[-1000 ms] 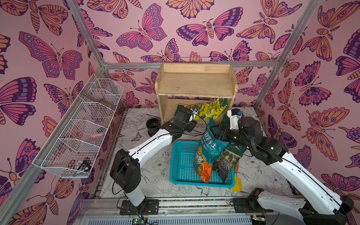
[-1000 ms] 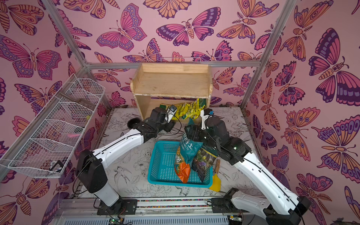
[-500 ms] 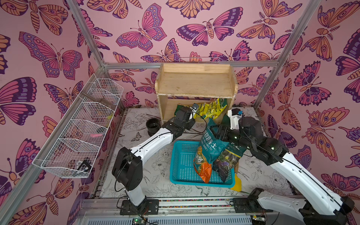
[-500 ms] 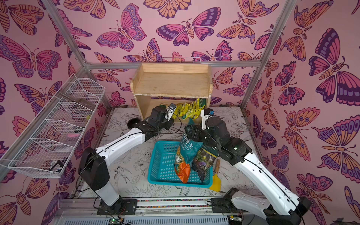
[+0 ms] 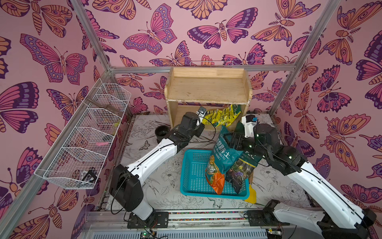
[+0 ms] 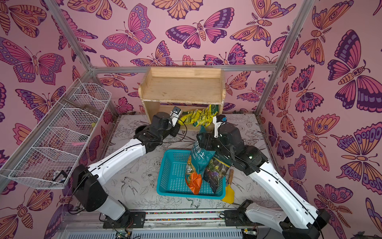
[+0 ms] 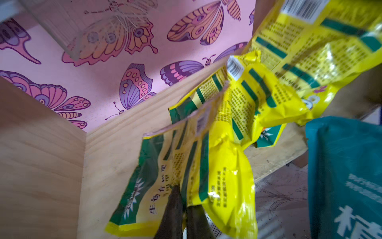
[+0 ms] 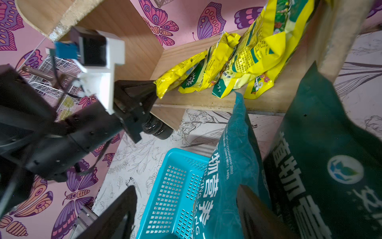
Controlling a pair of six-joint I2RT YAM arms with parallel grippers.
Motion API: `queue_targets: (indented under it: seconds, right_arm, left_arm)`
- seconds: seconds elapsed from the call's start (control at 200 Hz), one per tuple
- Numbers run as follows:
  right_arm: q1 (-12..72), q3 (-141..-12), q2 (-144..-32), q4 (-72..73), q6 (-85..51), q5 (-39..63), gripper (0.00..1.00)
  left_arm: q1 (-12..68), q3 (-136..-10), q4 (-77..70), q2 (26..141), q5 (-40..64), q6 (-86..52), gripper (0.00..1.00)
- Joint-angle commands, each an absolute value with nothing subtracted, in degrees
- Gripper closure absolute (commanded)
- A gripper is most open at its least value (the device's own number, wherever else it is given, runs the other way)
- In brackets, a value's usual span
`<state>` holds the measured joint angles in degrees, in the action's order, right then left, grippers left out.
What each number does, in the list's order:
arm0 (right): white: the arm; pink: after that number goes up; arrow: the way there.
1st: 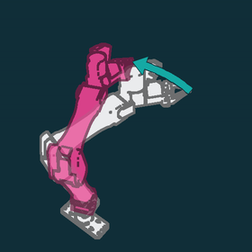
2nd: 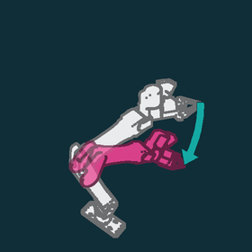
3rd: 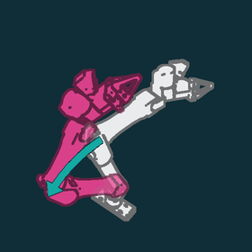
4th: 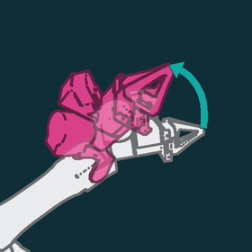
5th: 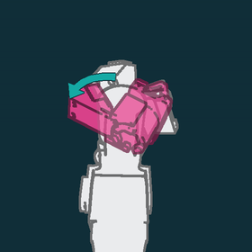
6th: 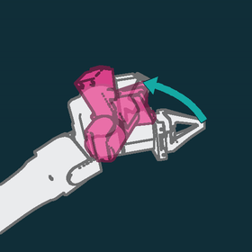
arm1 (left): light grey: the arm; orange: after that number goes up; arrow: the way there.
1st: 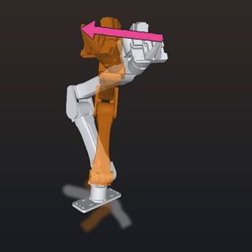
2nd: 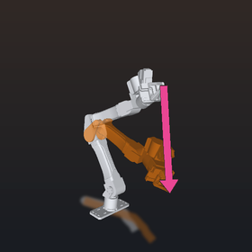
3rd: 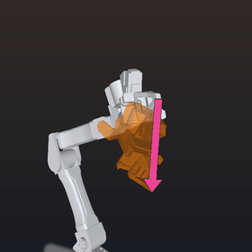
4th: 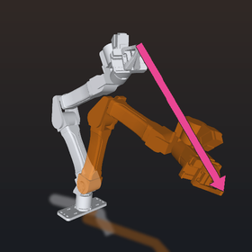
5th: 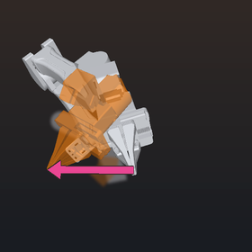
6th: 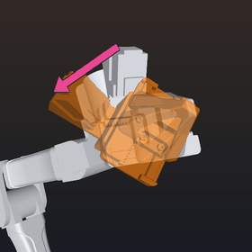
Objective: Take down the fertilizer bag from the shelf
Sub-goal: Pick up the fertilizer bag from the shelf.
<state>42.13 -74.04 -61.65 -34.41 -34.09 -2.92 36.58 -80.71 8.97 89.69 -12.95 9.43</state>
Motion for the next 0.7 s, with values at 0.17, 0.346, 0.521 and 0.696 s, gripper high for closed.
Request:
queue_targets:
  seconds: [0.17, 0.346, 0.521, 0.696]
  right_arm:
    - [42.0, -77.0, -59.4, -37.1, -31.4, -6.7, 0.2]
    - [41.9, -76.8, -60.0, -36.8, -32.4, -5.4, 0.2]
    - [41.9, -76.5, -60.4, -37.1, -32.8, -4.8, 0.2]
    - [42.0, -77.9, -59.5, -39.9, -31.0, -10.1, 0.15]
  left_arm:
    - [34.9, -80.0, 5.0, 81.2, -10.3, 1.9, 1.0]
    - [34.0, -80.0, 5.2, 80.0, -9.5, -0.3, 1.0]
    - [33.5, -79.7, 5.2, 79.5, -7.8, -1.8, 1.0]
    - [33.5, -78.3, 5.2, 78.5, -7.0, -2.3, 1.0]
